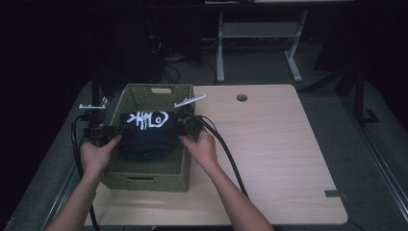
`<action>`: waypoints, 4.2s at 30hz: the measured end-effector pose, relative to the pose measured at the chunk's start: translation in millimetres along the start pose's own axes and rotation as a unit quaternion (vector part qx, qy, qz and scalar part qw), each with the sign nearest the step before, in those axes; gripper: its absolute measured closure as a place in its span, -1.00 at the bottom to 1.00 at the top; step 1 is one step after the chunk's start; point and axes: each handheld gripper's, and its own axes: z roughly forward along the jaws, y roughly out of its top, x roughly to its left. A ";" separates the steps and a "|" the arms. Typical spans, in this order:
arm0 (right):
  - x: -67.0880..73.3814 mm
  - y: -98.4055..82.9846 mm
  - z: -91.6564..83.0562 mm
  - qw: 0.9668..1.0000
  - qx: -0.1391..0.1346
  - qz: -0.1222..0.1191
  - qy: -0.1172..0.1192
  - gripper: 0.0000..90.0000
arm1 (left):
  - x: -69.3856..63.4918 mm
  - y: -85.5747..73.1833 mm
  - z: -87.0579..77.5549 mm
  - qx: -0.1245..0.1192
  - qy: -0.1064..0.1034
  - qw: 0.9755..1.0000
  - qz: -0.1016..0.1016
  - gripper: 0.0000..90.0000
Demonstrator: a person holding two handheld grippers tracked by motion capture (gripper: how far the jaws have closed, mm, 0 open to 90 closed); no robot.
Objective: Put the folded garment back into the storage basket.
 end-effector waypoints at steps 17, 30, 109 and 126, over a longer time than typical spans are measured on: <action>-4.0 7.5 -30.0 0.999 -0.038 -0.005 -0.023 0.23 | -11.8 3.0 -1.5 -0.037 -0.008 0.999 0.005 0.09; -13.8 5.0 -62.3 0.998 -0.065 -0.004 0.009 0.18 | -38.8 2.9 -10.2 -0.062 -0.042 0.997 0.029 0.07; -143.0 -132.3 -251.2 0.984 -0.132 0.062 -0.098 -0.28 | -254.7 -48.0 91.5 -0.061 -0.237 0.958 0.148 -0.33; -161.6 -173.1 -262.5 0.982 -0.115 0.085 -0.127 -0.29 | -278.6 -76.7 113.6 -0.041 -0.254 0.951 0.170 -0.34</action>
